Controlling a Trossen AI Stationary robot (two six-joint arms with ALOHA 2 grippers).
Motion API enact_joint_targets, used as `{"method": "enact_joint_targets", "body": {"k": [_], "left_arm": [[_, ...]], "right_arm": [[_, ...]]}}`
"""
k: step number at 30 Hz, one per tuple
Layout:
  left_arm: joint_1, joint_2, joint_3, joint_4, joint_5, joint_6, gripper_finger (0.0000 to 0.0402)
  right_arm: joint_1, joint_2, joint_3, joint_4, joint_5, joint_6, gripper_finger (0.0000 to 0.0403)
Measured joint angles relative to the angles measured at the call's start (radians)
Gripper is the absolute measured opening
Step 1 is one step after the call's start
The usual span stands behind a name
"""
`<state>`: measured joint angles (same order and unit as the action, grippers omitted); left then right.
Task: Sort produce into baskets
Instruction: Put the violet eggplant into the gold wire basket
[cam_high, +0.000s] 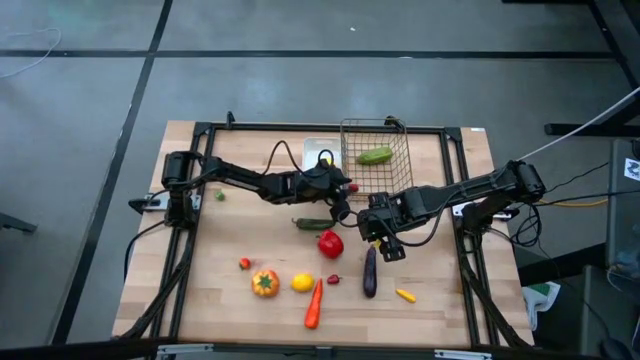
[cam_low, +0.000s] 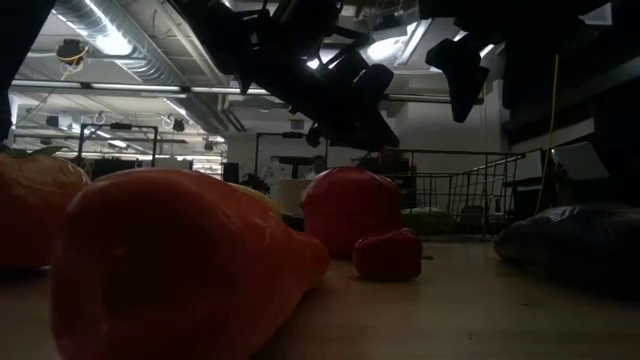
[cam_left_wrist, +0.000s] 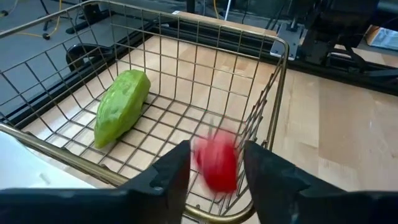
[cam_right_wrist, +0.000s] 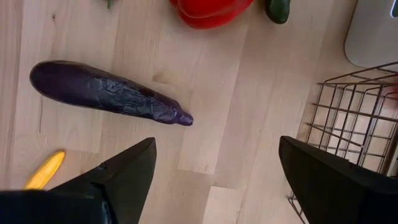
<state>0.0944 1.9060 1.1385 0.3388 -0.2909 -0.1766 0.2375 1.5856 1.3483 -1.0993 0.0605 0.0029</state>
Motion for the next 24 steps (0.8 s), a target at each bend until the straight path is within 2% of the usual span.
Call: {"method": "enact_joint_targets", "body": {"k": [6,11,14,19,24], "left_arm": [[0.0,0.0,0.0,0.0,0.0,0.01,0.0191],[-0.001,-0.007,0.0,0.004,-0.001,0.072,0.0198],[-0.005,-0.028,0.0,0.008,-0.001,0.075,0.0198],[-0.021,-0.099,0.001,-0.055,-0.002,0.075,0.0198],[-0.051,-0.216,0.001,-0.192,-0.002,0.075,0.0198]], "right_arm": [[0.0,0.0,0.0,0.003,-0.024,-0.006,0.0335],[0.007,0.0,0.0,0.01,-0.119,-0.063,0.0335],[0.031,0.001,0.0,0.019,-0.133,-0.128,0.0335],[0.089,0.002,-0.002,0.069,-0.133,-0.232,0.0335],[0.137,0.002,-0.002,0.118,-0.132,-0.313,0.0335]]}}
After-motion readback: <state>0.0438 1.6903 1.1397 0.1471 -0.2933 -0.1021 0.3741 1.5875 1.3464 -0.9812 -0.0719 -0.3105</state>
